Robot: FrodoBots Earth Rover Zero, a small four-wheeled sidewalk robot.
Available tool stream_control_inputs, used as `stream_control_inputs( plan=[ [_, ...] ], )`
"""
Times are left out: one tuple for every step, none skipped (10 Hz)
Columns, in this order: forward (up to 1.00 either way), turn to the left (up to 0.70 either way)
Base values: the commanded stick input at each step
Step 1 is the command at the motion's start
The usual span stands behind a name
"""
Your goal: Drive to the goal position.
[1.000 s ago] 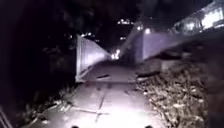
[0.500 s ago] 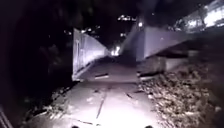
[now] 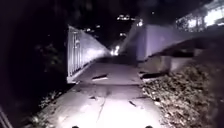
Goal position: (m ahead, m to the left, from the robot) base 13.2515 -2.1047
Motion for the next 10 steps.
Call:
stream_control_inputs(
  plan=[
    [0.50, 0.00],
    [0.50, 0.00],
    [0.50, 0.00],
    [0.50, 0.00],
    [0.50, 0.00],
    [0.50, 0.00],
    [0.50, 0.00],
    [0.50, 0.00],
    [0.50, 0.00],
    [0.50, 0.00]
  ],
)
